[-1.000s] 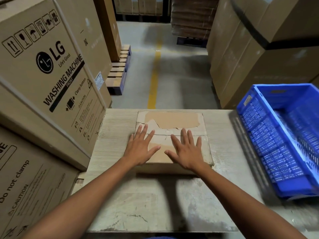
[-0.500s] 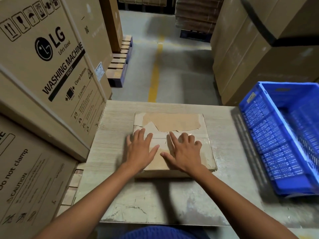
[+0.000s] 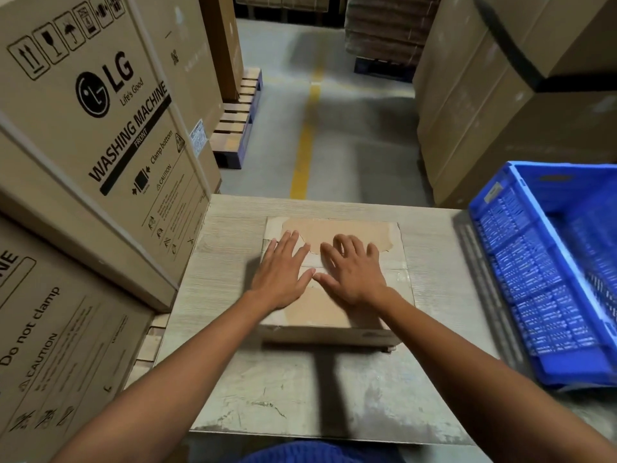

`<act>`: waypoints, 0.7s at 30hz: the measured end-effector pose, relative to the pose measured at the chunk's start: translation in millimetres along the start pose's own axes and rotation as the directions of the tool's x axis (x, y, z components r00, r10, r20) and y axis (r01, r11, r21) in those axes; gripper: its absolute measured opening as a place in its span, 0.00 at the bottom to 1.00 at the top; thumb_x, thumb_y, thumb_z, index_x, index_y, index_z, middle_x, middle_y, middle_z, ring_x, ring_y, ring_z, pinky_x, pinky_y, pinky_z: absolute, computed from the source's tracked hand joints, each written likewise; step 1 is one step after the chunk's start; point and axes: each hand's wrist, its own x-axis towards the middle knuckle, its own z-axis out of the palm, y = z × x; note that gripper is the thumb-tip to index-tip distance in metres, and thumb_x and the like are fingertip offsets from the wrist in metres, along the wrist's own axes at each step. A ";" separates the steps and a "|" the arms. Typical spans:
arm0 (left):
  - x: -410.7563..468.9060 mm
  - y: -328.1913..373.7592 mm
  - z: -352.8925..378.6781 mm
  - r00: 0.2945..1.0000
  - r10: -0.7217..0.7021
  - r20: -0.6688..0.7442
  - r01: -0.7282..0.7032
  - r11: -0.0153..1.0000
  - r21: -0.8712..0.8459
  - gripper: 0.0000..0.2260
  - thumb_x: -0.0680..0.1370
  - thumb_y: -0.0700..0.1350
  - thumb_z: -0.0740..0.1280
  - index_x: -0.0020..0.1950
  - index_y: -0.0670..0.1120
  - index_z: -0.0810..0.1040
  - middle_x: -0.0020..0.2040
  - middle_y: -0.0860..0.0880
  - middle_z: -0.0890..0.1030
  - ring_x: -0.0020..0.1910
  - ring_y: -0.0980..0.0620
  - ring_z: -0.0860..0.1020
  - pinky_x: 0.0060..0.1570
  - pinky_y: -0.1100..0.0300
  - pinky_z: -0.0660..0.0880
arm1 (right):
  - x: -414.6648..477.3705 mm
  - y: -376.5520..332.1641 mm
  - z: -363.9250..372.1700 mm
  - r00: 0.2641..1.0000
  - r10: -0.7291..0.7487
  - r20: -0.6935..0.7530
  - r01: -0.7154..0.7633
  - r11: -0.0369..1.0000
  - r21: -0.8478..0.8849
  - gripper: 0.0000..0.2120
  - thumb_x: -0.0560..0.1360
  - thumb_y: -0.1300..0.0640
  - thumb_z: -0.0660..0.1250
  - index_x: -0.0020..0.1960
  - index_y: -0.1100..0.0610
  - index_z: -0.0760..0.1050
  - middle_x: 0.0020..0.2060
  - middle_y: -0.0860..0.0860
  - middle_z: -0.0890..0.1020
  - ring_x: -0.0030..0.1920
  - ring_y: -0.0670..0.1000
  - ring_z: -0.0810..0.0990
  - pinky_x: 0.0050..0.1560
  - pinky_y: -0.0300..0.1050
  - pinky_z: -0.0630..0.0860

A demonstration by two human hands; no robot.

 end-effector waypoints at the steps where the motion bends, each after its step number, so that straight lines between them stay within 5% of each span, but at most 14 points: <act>1: 0.6 -1.0 -0.7 1.000 0.006 0.004 -0.006 1.000 0.008 0.28 0.83 0.60 0.53 0.81 0.50 0.58 0.83 0.45 0.48 0.81 0.47 0.44 0.79 0.47 0.43 | -3.7 -1.7 5.5 1.000 0.014 0.020 -0.014 1.000 0.028 0.35 0.79 0.29 0.41 0.80 0.46 0.52 0.80 0.55 0.54 0.80 0.60 0.51 0.74 0.70 0.49; 3: 0.5 -1.2 -0.5 1.000 0.009 0.013 -0.009 1.000 0.018 0.28 0.83 0.61 0.53 0.81 0.50 0.58 0.83 0.46 0.47 0.81 0.48 0.43 0.79 0.47 0.42 | -7.2 -2.0 14.3 0.999 0.027 0.044 -0.029 0.998 0.055 0.36 0.79 0.30 0.40 0.82 0.46 0.47 0.82 0.54 0.47 0.81 0.58 0.44 0.74 0.71 0.41; 8: 4.5 8.3 -4.4 0.999 -0.012 0.037 0.011 0.999 0.030 0.28 0.84 0.61 0.52 0.81 0.50 0.55 0.83 0.45 0.45 0.81 0.47 0.42 0.79 0.44 0.43 | 5.6 14.0 -3.9 0.998 0.036 0.049 -0.037 0.999 0.023 0.38 0.75 0.25 0.49 0.79 0.44 0.54 0.80 0.54 0.55 0.79 0.59 0.52 0.74 0.68 0.55; 12: 20.3 36.8 -1.7 0.996 0.060 0.064 -0.062 0.998 0.027 0.28 0.85 0.57 0.51 0.82 0.48 0.51 0.82 0.45 0.42 0.81 0.47 0.40 0.79 0.45 0.43 | -11.6 34.5 7.7 0.981 0.192 0.019 -0.192 0.978 0.082 0.47 0.72 0.20 0.38 0.82 0.46 0.46 0.82 0.56 0.42 0.81 0.59 0.39 0.77 0.68 0.41; 21: 30.3 54.6 18.5 0.997 0.004 0.074 -0.009 0.998 0.065 0.30 0.84 0.63 0.45 0.82 0.53 0.43 0.82 0.47 0.38 0.80 0.48 0.37 0.77 0.46 0.38 | -21.5 35.2 23.8 0.955 0.287 -0.073 -0.279 0.955 0.098 0.32 0.83 0.35 0.43 0.82 0.49 0.49 0.82 0.56 0.49 0.82 0.58 0.44 0.78 0.64 0.43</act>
